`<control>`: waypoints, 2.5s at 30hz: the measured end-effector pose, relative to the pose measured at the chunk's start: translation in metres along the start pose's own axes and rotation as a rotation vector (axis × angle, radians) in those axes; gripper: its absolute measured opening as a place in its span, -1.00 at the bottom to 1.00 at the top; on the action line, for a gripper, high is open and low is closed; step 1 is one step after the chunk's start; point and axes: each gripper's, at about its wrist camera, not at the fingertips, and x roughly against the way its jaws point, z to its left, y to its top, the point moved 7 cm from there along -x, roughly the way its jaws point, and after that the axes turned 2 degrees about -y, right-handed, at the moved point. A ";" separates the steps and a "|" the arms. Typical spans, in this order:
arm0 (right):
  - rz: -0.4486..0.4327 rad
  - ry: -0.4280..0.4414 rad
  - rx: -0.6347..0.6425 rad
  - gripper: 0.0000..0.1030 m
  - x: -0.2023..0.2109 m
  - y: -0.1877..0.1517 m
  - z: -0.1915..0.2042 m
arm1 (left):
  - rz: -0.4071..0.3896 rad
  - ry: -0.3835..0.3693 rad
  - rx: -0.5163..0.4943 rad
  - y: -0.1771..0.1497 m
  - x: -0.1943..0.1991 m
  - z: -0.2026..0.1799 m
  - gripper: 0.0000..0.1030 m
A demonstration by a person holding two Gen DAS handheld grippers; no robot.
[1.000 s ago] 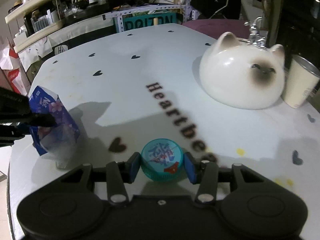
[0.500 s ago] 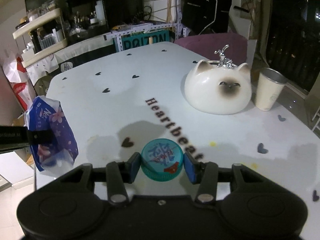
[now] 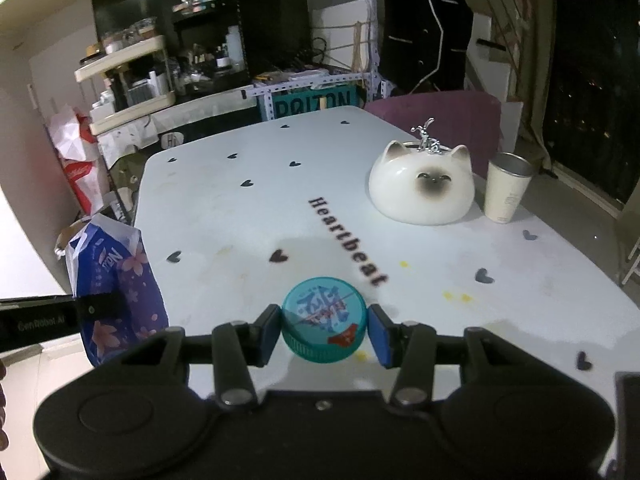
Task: Collect trash
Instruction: 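Carry the wipes pack in the left tool while the right tool carries the teal lid to the wastebasket, then open the right tool over the wastebasket while the left tool releases the wipes pack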
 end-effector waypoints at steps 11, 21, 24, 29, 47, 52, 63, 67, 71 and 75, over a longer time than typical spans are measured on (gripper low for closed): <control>0.004 0.049 0.047 -0.07 0.051 -0.034 0.001 | -0.026 0.054 0.078 -0.047 0.058 0.001 -0.67; 0.015 0.168 0.134 -0.07 0.063 -0.050 0.056 | -0.058 0.156 0.190 -0.078 0.111 0.051 -0.67; 0.019 0.209 0.161 -0.07 0.060 -0.051 0.081 | -0.059 0.195 0.216 -0.084 0.122 0.075 -0.67; 0.042 0.277 0.199 -0.07 0.048 -0.053 0.132 | -0.058 0.251 0.274 -0.092 0.140 0.121 -0.67; 0.177 0.385 0.314 -0.07 -0.051 -0.059 0.306 | 0.026 0.365 0.453 -0.095 0.124 0.309 -0.67; 0.282 0.393 0.323 -0.07 -0.090 -0.083 0.339 | 0.102 0.364 0.496 -0.108 0.101 0.347 -0.67; 0.635 0.454 0.294 -0.06 -0.171 -0.185 0.380 | 0.309 0.320 0.602 -0.168 0.041 0.389 -0.67; 0.814 0.478 0.187 -0.06 -0.197 -0.237 0.388 | 0.354 0.340 0.565 -0.180 0.024 0.395 -0.68; 0.939 0.494 0.125 -0.04 -0.212 -0.281 0.399 | 0.385 0.343 0.572 -0.194 0.012 0.398 -0.68; 1.010 0.483 0.143 0.06 -0.222 -0.312 0.402 | 0.412 0.334 0.596 -0.207 0.001 0.398 -0.68</control>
